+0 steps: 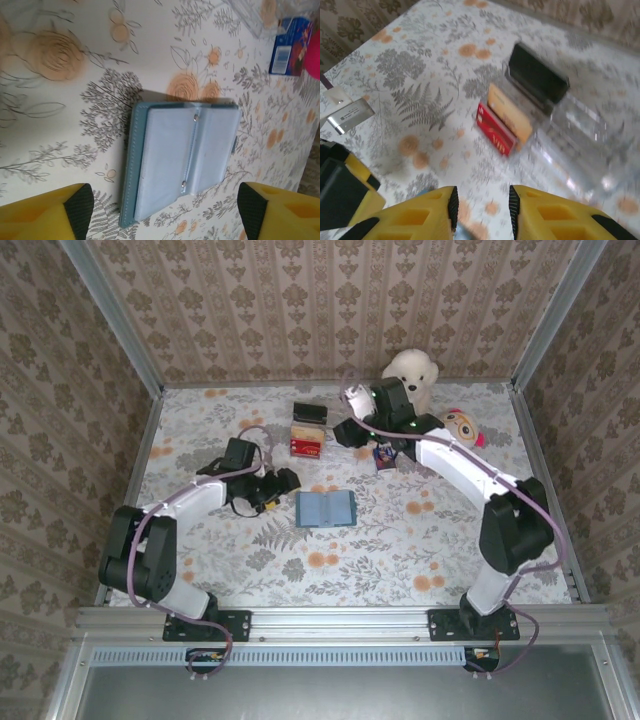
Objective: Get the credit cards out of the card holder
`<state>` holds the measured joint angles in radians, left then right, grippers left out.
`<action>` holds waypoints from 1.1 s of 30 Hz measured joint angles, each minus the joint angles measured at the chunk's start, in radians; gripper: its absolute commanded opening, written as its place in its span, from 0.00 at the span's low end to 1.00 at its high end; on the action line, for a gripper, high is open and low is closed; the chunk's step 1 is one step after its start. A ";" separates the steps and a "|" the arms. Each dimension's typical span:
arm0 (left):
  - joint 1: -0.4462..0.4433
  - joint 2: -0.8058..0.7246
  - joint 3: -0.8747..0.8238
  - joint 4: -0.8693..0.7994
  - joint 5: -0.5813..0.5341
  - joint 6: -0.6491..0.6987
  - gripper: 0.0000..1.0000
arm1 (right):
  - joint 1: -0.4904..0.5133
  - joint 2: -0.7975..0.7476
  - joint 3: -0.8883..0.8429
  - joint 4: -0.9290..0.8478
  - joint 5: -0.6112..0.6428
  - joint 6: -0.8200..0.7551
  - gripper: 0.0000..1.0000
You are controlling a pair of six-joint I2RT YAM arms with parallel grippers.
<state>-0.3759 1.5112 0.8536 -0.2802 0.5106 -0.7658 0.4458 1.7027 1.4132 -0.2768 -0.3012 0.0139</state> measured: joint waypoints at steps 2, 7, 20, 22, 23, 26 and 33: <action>-0.029 -0.001 0.000 -0.004 -0.018 -0.001 0.66 | 0.000 -0.040 -0.058 -0.022 0.023 0.089 0.38; -0.072 -0.001 0.000 -0.005 -0.040 -0.010 0.52 | 0.009 -0.106 -0.214 -0.025 0.034 0.276 0.49; -0.132 0.048 0.007 -0.010 -0.101 -0.012 0.41 | 0.138 -0.012 -0.340 0.084 -0.023 0.645 0.47; -0.136 0.060 0.008 -0.016 -0.110 -0.011 0.39 | 0.145 0.023 -0.355 0.097 -0.029 0.685 0.46; -0.140 0.066 0.010 -0.019 -0.116 -0.011 0.39 | 0.148 0.040 -0.360 0.098 -0.029 0.703 0.45; -0.141 0.083 0.018 -0.024 -0.119 -0.011 0.33 | 0.151 0.073 -0.362 0.099 -0.031 0.739 0.44; -0.141 0.123 0.022 -0.022 -0.119 -0.011 0.30 | 0.154 0.124 -0.362 0.094 -0.026 0.769 0.43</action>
<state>-0.5167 1.6341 0.8757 -0.3023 0.3916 -0.7765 0.6003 1.8271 1.0512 -0.1825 -0.3271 0.7830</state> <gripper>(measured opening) 0.302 0.428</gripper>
